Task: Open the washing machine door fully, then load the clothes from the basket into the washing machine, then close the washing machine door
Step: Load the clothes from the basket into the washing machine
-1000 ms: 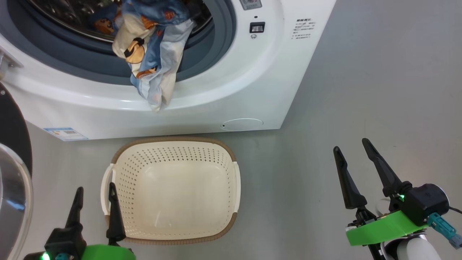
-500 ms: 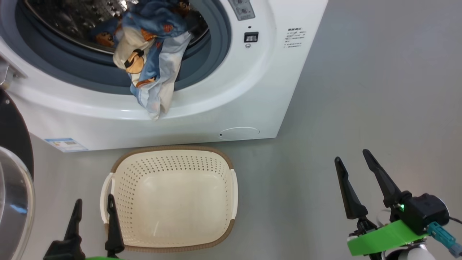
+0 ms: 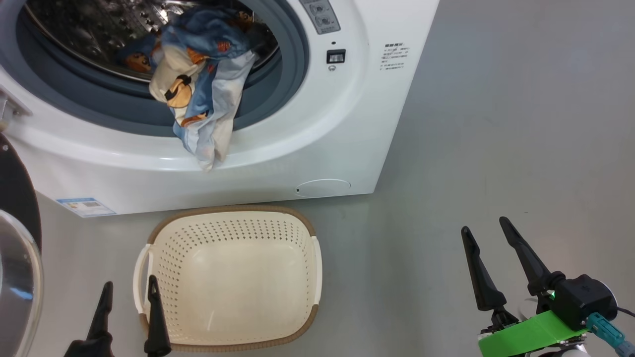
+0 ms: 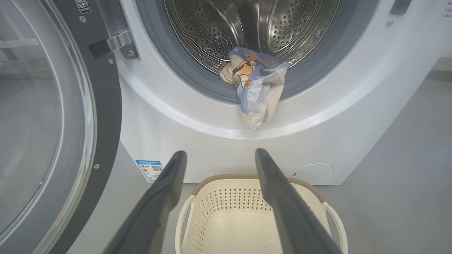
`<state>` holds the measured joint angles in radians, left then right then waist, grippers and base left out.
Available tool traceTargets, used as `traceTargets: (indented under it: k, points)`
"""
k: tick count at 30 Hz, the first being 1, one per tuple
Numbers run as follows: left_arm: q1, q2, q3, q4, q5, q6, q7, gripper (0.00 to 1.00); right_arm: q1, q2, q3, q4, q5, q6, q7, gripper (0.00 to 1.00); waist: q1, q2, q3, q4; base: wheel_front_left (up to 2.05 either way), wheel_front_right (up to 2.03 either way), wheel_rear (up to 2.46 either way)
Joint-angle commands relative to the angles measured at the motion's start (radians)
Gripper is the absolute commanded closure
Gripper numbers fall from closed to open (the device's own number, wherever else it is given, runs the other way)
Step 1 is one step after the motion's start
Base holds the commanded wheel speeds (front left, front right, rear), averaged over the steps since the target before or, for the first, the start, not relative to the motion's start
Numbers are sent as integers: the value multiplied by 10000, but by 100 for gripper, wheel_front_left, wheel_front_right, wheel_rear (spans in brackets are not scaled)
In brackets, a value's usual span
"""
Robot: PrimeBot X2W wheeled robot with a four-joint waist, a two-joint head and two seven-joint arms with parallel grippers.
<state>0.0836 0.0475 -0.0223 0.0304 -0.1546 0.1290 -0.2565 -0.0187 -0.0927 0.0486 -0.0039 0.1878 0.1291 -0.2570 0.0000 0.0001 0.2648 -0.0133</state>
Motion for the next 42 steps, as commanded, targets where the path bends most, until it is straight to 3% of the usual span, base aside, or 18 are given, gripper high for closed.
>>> traceTargets:
  k: [1,10,25,34,42]
  points:
    - [3,53,369,-288,69,64,-53,0,117,2,201,-202,135,16,-48,0,0,-1,0,-29,0,0,0]
    - [-370,288,423,-198,65,-52,4,0,60,83,287,-250,131,16,-48,0,0,-1,194,-259,0,0,0]
    - [-2838,1127,323,39,1,-417,1553,0,-568,370,613,-264,176,16,-48,0,0,-1,1170,-1084,0,0,0]
    - [-4857,1630,205,1190,23,-584,2759,0,-899,420,777,-259,402,16,-48,0,0,-1,1665,-1526,0,0,0]
    - [-6769,1722,327,2395,-284,-558,3364,0,-1076,423,892,-245,592,16,-48,0,0,-1,1939,-1732,0,0,0]
